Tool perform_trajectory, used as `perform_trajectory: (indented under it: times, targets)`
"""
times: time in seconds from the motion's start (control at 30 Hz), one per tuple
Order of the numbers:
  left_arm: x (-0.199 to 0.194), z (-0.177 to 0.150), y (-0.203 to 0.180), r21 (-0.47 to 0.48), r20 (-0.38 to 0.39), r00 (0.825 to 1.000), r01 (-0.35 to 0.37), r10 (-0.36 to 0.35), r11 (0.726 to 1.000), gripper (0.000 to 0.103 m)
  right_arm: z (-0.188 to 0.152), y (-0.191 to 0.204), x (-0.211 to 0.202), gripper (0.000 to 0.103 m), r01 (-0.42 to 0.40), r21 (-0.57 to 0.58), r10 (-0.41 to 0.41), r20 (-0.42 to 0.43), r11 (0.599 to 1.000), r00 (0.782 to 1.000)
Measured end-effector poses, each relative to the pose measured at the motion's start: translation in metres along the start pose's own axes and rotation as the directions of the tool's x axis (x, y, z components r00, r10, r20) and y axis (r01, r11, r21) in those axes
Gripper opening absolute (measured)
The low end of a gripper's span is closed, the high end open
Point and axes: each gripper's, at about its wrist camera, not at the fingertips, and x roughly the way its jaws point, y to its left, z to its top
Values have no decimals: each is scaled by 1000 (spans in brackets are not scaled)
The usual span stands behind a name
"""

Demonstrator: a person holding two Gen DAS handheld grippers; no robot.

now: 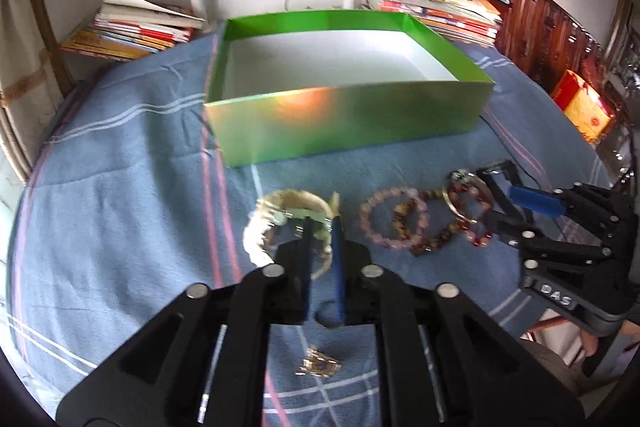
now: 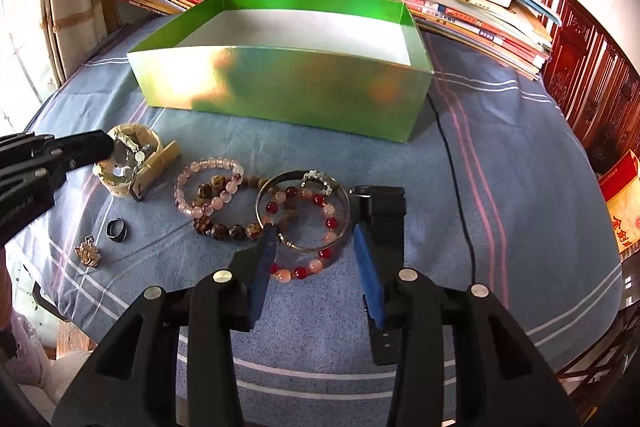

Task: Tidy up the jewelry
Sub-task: 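Move right tool to the red-and-white beaded bracelet while left tool approaches the pale green bracelet, then close right tool on the red-and-white bracelet while left tool grasps the pale green bracelet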

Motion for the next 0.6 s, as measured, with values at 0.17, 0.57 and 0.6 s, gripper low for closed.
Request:
perform_trajectory:
  times: [0.17,0.57,0.6]
  targets:
    - [10,0,-4,-17,-27,1000,11,-11,1000,35,-2,-2,0,41,-2,11,2,0,1000,1000]
    - [51,17,13,-183,-95,995,9,-27,983,36,-5,-2,7,40,13,5,-13,-4,1000,1000]
    - [52,18,13,-192,-93,995,9,-28,981,29,-5,-1,7,40,13,4,-12,-3,1000,1000]
